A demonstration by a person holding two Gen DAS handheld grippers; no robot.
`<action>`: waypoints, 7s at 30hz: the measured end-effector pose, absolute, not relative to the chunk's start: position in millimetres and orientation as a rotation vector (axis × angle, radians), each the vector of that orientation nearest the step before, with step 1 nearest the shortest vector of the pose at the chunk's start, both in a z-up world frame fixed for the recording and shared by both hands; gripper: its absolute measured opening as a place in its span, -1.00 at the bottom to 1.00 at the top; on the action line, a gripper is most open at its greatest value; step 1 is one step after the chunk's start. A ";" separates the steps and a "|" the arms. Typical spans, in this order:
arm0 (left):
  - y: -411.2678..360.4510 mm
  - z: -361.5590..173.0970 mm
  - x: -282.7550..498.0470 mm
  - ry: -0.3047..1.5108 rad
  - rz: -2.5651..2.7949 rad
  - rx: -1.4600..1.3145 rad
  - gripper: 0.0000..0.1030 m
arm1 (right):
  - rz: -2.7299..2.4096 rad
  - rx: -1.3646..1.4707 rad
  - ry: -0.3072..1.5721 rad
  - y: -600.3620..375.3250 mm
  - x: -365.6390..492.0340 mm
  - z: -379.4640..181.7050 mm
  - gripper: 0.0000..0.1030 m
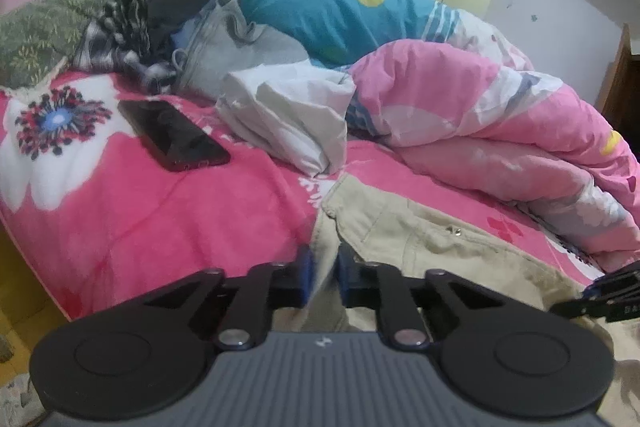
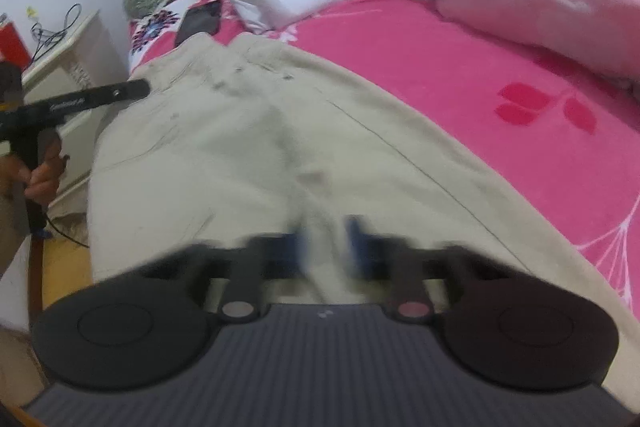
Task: Fold clothes
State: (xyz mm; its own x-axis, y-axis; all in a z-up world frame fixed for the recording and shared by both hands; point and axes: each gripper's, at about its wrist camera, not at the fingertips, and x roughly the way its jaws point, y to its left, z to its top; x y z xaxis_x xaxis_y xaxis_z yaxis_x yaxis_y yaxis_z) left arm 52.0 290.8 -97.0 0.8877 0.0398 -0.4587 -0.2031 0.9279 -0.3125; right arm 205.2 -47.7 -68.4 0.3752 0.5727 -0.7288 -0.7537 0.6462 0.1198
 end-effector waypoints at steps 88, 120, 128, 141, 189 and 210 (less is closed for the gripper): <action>185.4 -115.7 195.4 0.566 0.184 -0.184 0.19 | 1.062 0.420 0.570 -150.8 23.7 4.2 -0.79; 174.4 -115.1 198.0 0.572 0.214 -0.109 0.27 | -0.535 0.672 0.354 -528.5 41.1 -117.5 -0.85; 174.1 -115.6 198.0 0.570 0.215 -0.105 0.27 | -0.618 0.754 0.289 -547.9 -10.2 -117.7 -0.85; 174.6 -115.7 198.0 0.566 0.211 -0.111 0.27 | -0.850 0.916 0.177 -603.3 -51.7 -126.0 -0.76; 172.4 -115.9 196.8 0.563 0.225 -0.092 0.35 | 0.260 0.582 0.545 -439.0 52.8 -130.6 -0.80; 182.6 -117.0 192.8 0.538 0.158 -0.174 0.51 | 0.193 0.338 0.491 -345.3 -42.2 -38.6 0.07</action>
